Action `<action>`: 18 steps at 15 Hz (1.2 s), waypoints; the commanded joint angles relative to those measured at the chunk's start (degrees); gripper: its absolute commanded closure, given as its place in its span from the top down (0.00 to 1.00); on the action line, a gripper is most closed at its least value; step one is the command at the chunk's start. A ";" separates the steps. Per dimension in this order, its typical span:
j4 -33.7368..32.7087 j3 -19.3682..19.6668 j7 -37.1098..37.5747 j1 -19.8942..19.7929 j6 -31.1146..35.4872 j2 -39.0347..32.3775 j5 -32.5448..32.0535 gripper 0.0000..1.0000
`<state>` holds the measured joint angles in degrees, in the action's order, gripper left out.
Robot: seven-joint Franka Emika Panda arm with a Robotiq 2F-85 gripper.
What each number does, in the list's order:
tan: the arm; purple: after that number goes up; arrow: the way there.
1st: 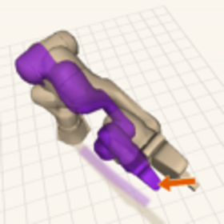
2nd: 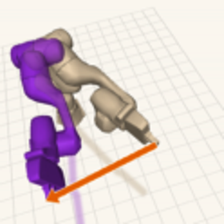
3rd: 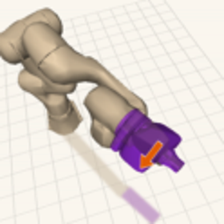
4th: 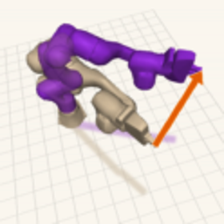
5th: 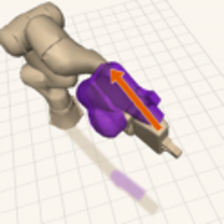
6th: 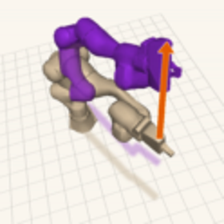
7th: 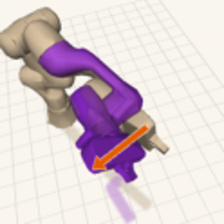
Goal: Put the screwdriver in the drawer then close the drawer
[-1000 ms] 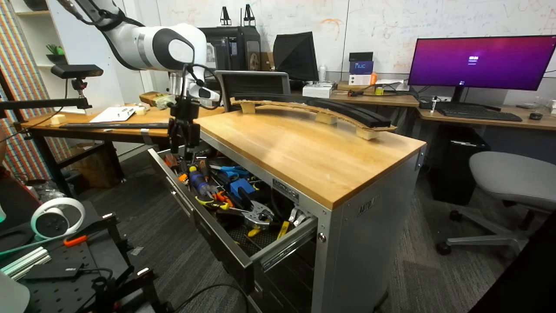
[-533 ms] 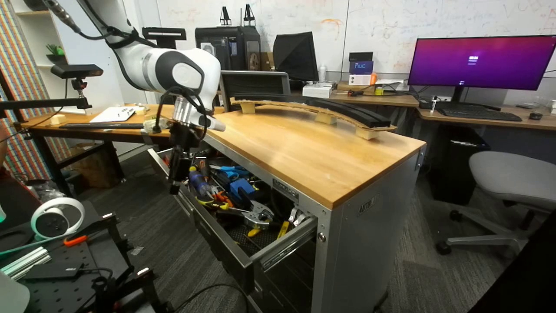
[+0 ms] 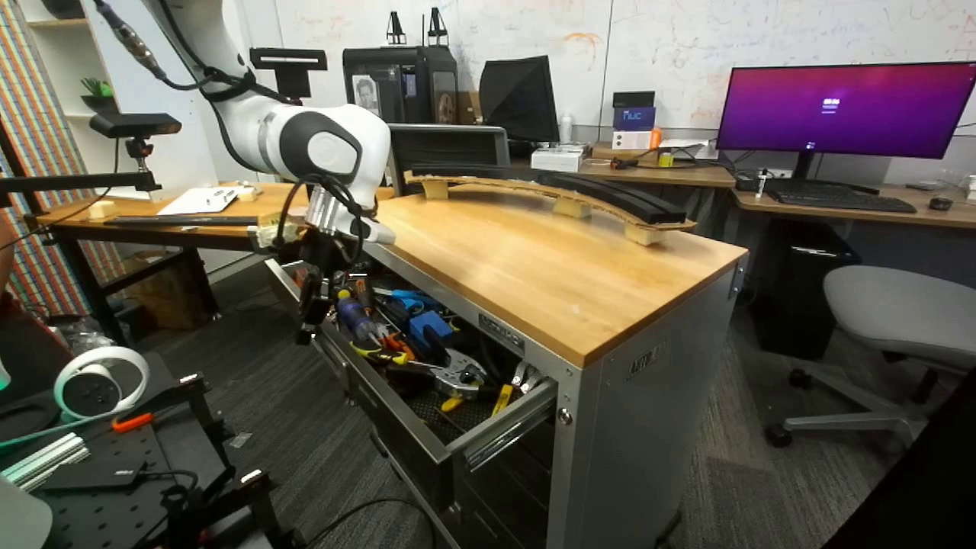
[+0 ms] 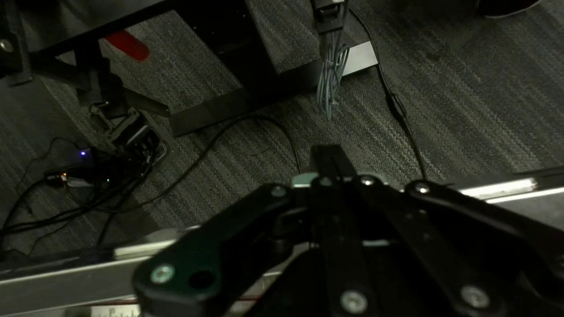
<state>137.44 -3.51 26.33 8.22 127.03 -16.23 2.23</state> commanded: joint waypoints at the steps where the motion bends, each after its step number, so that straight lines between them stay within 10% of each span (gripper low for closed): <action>1: -2.22 1.19 5.00 2.96 8.41 -2.08 -6.05 0.05; 15: -8.92 15.84 31.21 16.69 33.86 -8.56 -34.91 0.07; 16: -7.56 15.77 31.13 16.89 32.80 -7.18 -35.15 0.32; 18: -3.03 13.69 27.84 15.01 30.17 -1.65 -32.81 0.40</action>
<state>130.34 10.34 55.39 23.69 157.90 -24.42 -30.68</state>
